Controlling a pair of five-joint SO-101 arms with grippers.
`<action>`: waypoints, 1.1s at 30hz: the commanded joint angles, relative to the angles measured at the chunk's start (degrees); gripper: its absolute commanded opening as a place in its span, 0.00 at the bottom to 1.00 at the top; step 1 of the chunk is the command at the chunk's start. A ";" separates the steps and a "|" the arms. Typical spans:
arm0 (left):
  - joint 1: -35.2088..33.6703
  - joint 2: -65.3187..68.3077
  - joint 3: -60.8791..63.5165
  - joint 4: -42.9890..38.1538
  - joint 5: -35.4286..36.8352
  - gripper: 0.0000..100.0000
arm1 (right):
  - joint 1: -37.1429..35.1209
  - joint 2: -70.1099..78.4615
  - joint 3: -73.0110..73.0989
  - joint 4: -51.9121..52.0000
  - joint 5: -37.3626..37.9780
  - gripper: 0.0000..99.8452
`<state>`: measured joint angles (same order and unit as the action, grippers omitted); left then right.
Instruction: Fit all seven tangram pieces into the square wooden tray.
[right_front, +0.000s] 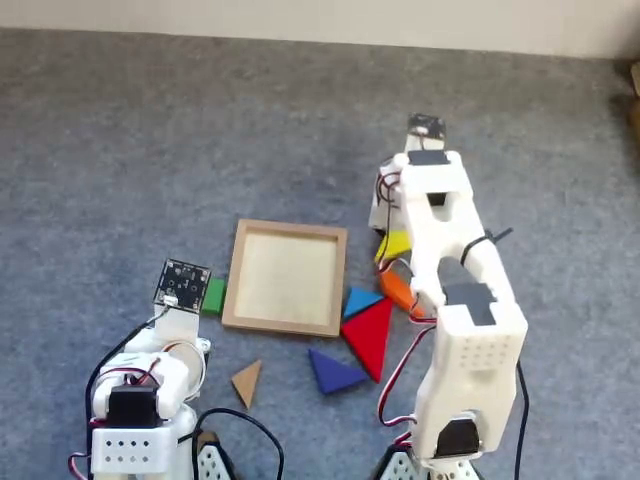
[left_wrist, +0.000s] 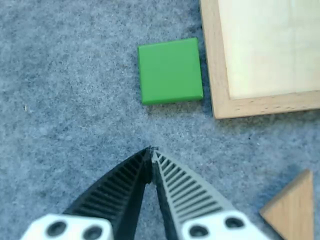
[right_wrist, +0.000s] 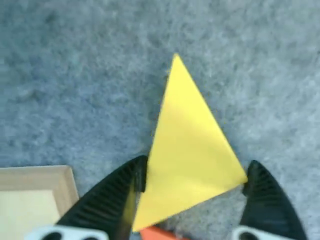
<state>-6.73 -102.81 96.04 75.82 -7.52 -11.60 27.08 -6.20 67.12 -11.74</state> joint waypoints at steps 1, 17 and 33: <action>-0.75 -2.07 1.19 0.26 -0.18 0.01 | 0.75 -1.01 -3.74 0.75 0.88 0.35; -0.75 -2.07 1.19 0.26 -0.18 0.01 | 0.66 5.58 -4.79 0.48 0.88 0.35; -0.75 -2.07 1.19 0.26 -0.18 0.01 | 0.75 10.51 -12.53 7.25 0.97 0.23</action>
<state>-6.73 -102.81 96.04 75.82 -7.52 -11.52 37.45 -16.75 73.80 -11.30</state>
